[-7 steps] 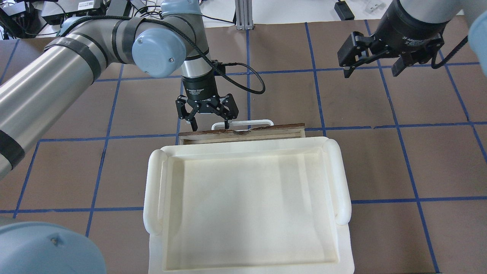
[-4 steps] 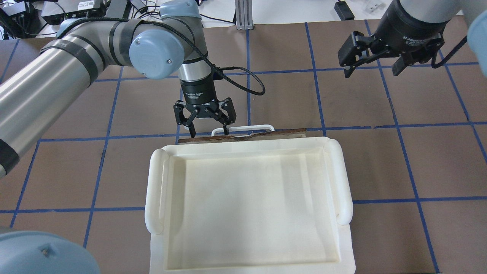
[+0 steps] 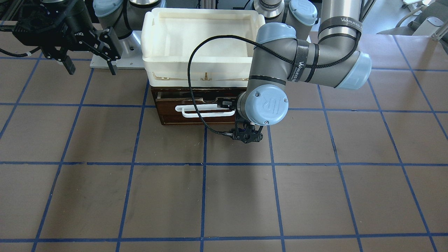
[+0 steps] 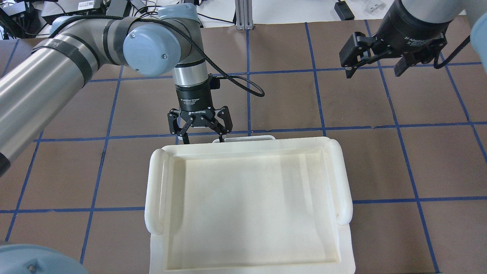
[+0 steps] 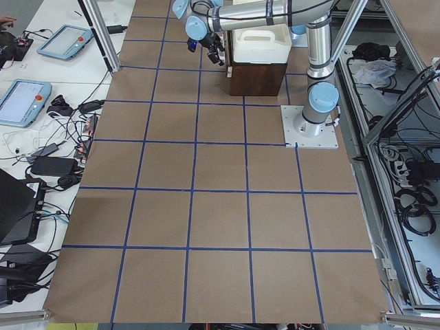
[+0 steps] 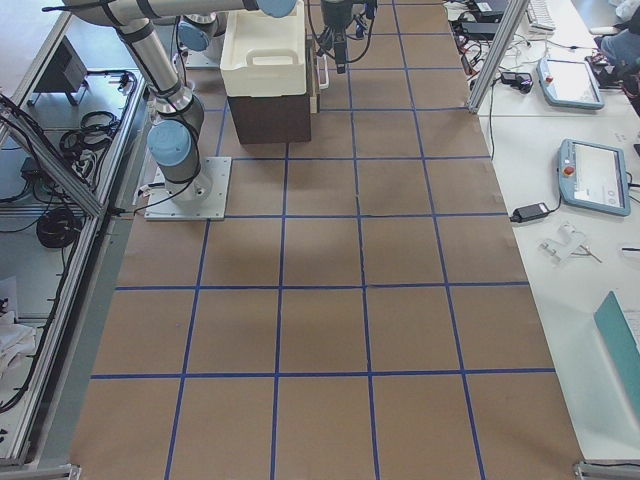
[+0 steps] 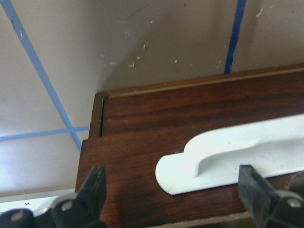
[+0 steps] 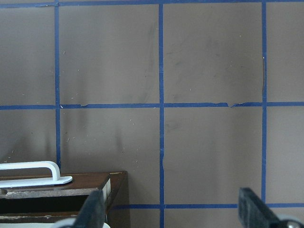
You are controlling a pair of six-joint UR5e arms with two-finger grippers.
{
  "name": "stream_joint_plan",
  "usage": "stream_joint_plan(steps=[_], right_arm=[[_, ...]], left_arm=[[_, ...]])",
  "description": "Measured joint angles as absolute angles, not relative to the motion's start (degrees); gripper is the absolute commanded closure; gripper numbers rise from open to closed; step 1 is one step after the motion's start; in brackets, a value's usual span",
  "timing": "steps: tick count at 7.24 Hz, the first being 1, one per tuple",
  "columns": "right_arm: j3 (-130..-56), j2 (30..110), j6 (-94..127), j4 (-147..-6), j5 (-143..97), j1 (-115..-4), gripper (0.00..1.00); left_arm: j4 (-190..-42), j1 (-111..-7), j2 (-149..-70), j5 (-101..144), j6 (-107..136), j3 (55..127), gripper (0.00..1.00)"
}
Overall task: Put scissors in drawer and close it
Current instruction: 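Push the drawer shut with the left gripper, away from the robot, then hold the left gripper against the closed drawer front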
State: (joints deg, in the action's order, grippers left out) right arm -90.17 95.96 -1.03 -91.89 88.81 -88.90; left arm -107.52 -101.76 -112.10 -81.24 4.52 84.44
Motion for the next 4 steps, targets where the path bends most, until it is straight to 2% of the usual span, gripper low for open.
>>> stream_joint_plan(steps=[4], right_arm=[[-89.83, 95.88, -0.86, -91.91, 88.59, -88.95, 0.00]], left_arm=[[-107.54, -102.08, -111.81, -80.84, 4.91, 85.64, 0.00]])
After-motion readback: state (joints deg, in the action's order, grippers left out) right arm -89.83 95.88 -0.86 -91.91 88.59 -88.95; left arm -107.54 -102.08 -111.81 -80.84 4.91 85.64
